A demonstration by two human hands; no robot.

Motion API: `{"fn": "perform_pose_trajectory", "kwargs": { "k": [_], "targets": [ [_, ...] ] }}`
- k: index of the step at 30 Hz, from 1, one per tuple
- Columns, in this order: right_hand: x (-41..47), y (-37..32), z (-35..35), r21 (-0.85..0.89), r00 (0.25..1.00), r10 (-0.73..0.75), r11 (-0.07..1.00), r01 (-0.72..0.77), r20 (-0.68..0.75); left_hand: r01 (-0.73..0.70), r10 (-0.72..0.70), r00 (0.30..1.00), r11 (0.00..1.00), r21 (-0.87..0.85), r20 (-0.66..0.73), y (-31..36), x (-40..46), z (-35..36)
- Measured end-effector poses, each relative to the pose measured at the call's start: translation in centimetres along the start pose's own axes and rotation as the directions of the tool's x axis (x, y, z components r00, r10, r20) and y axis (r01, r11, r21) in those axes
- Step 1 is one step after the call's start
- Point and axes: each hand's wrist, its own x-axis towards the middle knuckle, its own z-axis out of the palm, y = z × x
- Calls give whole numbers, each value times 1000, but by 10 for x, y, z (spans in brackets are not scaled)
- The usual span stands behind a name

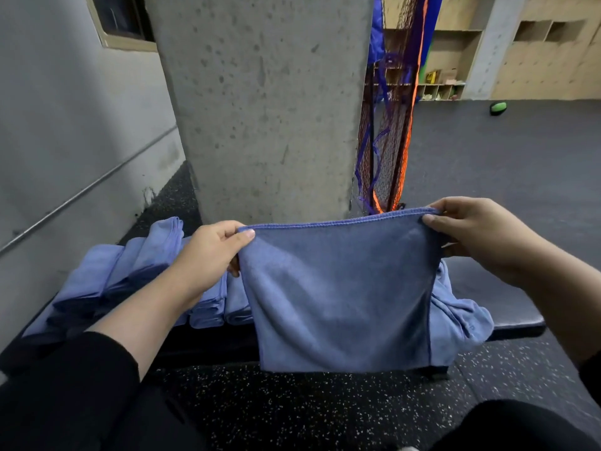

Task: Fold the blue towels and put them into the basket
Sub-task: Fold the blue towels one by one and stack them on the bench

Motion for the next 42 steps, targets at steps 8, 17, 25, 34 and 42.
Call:
{"fn": "perform_pose_trajectory", "kwargs": {
  "k": [8, 17, 25, 34, 42],
  "targets": [
    [129, 42, 35, -362, 985, 62, 925, -118, -162, 128, -96, 983, 971, 204, -158, -26, 105, 38],
    [97, 167, 169, -695, 945, 143, 711, 110, 296, -225, -142, 909, 623, 749, 392, -125, 71, 151],
    [91, 224, 182, -787, 925, 172, 591, 178, 338, -257, -268, 862, 501, 826, 430, -175, 66, 169],
    [109, 232, 179, -742, 933, 112, 641, 194, 341, -218, -211, 909, 493, 842, 359, -179, 78, 170],
    [84, 242, 146, -651, 911, -18, 694, 308, 412, -308, -251, 864, 420, 853, 436, -181, 59, 154]
  ]
}}
